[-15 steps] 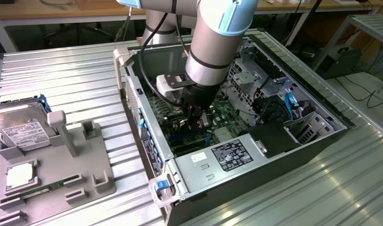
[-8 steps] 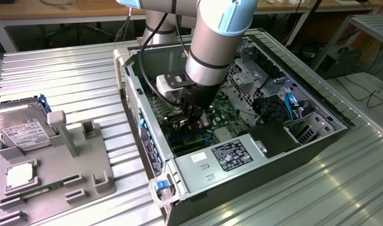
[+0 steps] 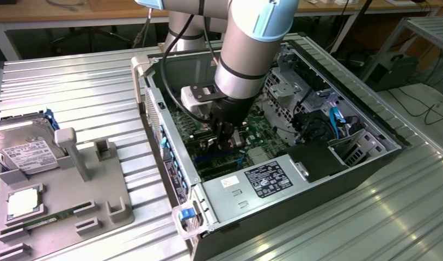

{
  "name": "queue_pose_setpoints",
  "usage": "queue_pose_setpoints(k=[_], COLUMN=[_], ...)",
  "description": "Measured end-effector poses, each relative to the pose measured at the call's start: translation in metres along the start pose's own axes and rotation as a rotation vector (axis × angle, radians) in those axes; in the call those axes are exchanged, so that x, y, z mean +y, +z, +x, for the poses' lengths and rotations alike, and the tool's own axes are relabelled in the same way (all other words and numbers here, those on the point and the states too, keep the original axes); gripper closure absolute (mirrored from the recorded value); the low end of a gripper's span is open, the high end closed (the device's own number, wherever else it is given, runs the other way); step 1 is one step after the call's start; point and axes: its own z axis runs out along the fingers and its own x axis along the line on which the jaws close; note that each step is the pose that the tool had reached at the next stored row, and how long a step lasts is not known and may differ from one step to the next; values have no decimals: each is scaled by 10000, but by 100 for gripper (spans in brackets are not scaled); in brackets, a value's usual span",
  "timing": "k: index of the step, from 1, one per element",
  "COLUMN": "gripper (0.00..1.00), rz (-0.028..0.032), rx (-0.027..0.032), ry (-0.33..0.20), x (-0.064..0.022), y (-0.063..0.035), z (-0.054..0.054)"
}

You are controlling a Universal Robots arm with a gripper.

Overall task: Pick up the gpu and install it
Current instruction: 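Insert the gpu into the slot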

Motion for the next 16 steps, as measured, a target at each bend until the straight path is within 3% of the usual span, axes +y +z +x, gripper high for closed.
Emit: queue_pose_setpoints(k=[16], gripper=[72], rz=[-2], rx=[-2], ry=[-1], x=[0], y=[-11], z=[19])
